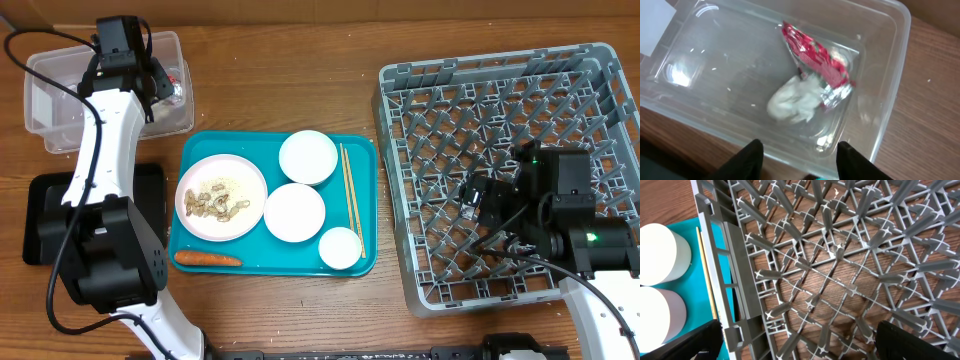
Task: Sort waste into correct bins and load items into the dishwasher
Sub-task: 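Carry the tissue to the clear container and release it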
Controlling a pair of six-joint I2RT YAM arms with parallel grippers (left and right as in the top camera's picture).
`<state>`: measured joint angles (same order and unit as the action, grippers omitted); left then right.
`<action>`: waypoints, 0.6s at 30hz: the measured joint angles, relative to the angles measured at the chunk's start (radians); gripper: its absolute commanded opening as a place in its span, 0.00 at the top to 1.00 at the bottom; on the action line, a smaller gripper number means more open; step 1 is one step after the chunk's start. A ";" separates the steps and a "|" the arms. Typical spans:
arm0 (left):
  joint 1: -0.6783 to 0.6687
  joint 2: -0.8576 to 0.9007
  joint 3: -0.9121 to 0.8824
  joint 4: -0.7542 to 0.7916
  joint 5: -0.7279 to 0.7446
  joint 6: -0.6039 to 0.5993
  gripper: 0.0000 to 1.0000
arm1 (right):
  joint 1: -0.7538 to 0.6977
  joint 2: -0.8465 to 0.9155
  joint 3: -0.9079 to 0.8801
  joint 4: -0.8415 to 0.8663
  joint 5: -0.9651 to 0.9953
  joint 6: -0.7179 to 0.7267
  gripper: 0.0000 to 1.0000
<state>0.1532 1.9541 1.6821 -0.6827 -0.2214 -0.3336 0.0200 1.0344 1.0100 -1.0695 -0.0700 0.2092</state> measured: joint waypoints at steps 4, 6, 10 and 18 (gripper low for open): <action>-0.001 -0.013 0.011 -0.109 0.026 0.031 0.44 | 0.000 0.000 0.000 -0.001 0.000 0.000 0.00; -0.006 -0.034 0.018 -0.200 0.075 0.042 0.42 | 0.000 0.000 0.000 0.002 0.000 0.000 0.00; -0.039 -0.096 0.026 -0.379 0.217 0.049 0.40 | 0.000 0.000 0.000 0.015 0.000 0.000 0.00; -0.193 -0.120 0.031 -0.639 0.339 0.066 0.34 | 0.000 0.000 0.000 0.025 -0.010 0.000 0.00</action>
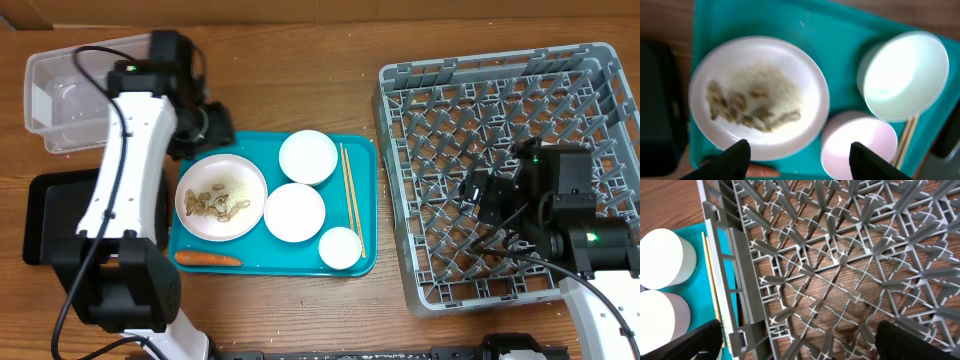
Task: Sort waste into correct bins and load items into the dishwasher
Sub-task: 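Carry the tissue to the clear container and release it, then grasp the small white cup with the left gripper and lift it rightward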
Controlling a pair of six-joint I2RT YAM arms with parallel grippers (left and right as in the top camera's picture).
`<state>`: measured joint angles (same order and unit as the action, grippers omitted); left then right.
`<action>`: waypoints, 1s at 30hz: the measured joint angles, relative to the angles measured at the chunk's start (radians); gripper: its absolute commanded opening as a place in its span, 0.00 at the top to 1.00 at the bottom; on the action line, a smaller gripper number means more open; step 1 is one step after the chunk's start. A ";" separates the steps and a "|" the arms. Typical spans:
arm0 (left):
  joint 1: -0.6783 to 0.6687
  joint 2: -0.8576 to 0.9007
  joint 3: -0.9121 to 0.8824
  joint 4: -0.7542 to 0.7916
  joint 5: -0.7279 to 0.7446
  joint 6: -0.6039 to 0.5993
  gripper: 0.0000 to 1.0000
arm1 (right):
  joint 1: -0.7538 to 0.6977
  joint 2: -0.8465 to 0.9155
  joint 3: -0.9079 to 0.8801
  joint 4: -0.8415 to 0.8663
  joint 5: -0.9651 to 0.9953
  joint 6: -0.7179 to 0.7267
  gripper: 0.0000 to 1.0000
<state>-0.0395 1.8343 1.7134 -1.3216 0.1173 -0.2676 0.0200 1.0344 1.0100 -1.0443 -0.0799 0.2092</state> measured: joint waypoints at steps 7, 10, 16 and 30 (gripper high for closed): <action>-0.151 0.000 -0.002 -0.076 0.122 0.067 0.34 | 0.000 0.000 0.000 0.001 -0.015 0.000 0.00; -0.260 0.000 -0.015 -0.076 0.130 0.082 0.35 | 0.000 0.000 0.000 0.001 -0.018 0.000 0.00; -0.429 0.000 -0.127 -0.035 0.130 0.092 0.35 | 0.000 0.000 0.000 -0.009 -0.018 0.000 0.00; -0.563 0.000 -0.359 0.142 0.122 0.092 0.96 | 0.000 0.000 0.000 -0.017 -0.018 0.000 0.00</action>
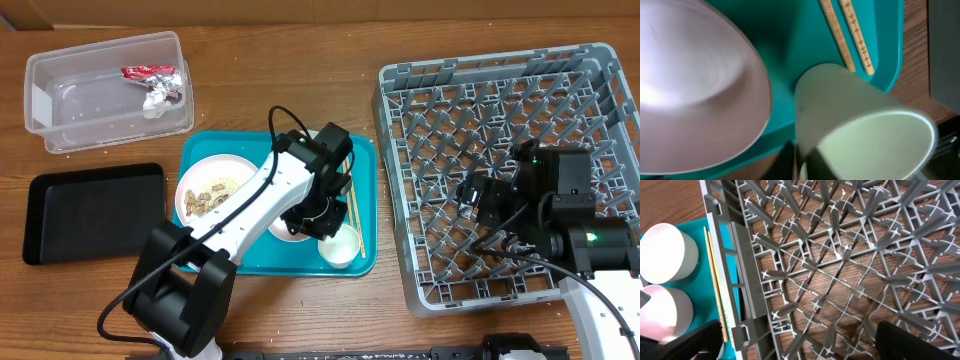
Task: Sort waste into correct bins and load items into the dishwasher
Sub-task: 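Grasp the small white cup with the left gripper and lift it rightward, then grasp the white cup with the right gripper and release the left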
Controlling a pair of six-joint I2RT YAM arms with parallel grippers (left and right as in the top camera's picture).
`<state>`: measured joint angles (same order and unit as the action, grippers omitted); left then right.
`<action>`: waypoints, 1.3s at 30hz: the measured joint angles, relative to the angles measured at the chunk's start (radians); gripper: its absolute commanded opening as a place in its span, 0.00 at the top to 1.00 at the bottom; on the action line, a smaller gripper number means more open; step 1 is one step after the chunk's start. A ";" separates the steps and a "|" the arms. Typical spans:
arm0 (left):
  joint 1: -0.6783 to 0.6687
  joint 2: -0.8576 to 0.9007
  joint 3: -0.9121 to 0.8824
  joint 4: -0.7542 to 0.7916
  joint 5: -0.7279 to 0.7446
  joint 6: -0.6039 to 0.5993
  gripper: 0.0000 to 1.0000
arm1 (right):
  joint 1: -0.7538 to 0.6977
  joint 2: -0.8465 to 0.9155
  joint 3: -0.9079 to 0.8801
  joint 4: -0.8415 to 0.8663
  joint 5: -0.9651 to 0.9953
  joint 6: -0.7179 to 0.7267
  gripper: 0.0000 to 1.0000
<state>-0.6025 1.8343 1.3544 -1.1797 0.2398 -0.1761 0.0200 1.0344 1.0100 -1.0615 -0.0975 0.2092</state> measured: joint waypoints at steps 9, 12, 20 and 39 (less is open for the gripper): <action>0.055 0.000 0.049 -0.090 0.010 0.005 0.96 | 0.000 0.000 0.000 0.014 0.083 0.006 0.00; 0.137 0.000 0.148 -0.089 0.092 0.037 0.96 | 0.000 0.000 0.000 0.061 0.148 0.026 0.00; 0.354 0.000 0.264 0.130 0.656 0.099 0.96 | -0.002 0.033 0.000 0.219 -0.195 -0.074 0.00; 0.340 0.000 0.264 0.156 1.074 0.105 0.96 | -0.003 0.242 0.001 0.630 -1.121 -0.132 0.02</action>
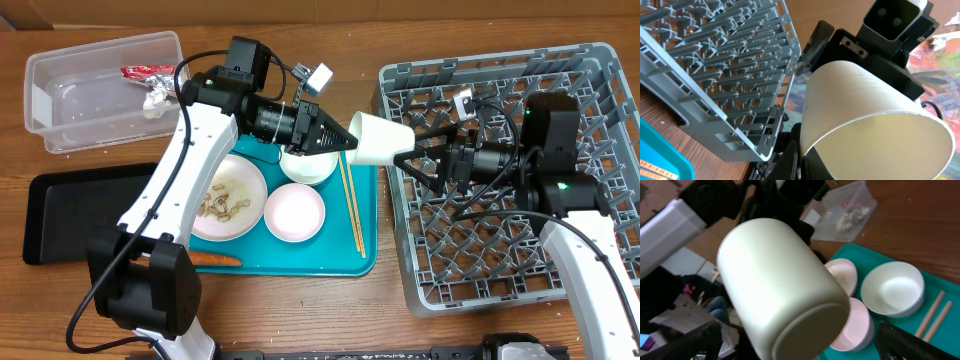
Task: Sort waste into correct bins and load items into the dishwasher
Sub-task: 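Grasp the white cup with the right gripper and release the left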
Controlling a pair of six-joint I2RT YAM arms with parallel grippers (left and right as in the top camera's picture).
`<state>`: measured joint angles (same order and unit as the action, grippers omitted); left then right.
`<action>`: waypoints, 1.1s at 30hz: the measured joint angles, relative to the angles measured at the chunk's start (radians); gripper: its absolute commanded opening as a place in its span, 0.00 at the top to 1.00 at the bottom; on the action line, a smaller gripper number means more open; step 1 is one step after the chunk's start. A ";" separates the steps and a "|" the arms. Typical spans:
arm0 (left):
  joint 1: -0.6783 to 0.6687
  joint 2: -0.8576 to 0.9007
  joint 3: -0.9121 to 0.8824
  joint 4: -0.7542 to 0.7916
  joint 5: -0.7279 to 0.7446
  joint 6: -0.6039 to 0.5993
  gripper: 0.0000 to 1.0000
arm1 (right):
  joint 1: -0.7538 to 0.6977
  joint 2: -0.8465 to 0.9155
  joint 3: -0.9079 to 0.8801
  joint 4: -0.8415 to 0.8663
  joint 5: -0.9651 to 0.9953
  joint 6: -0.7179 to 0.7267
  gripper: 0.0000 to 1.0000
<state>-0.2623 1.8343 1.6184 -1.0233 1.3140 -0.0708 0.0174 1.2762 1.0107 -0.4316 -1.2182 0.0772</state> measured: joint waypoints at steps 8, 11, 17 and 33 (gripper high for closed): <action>-0.025 0.000 0.000 0.000 0.037 0.000 0.96 | -0.004 0.003 0.000 0.099 -0.117 0.000 0.11; -0.037 0.000 0.000 0.004 0.040 0.000 0.96 | -0.004 0.003 0.000 0.101 -0.132 0.000 0.15; -0.044 0.000 0.000 0.008 0.055 -0.001 0.96 | -0.005 0.004 0.000 0.101 -0.137 0.000 0.29; -0.044 0.000 0.000 0.090 0.063 -0.066 0.96 | 0.011 0.006 0.000 0.102 -0.135 0.001 0.29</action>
<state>-0.3065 1.8343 1.6188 -0.9333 1.3766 -0.1364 0.0284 1.2819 1.0107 -0.3298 -1.3537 0.0780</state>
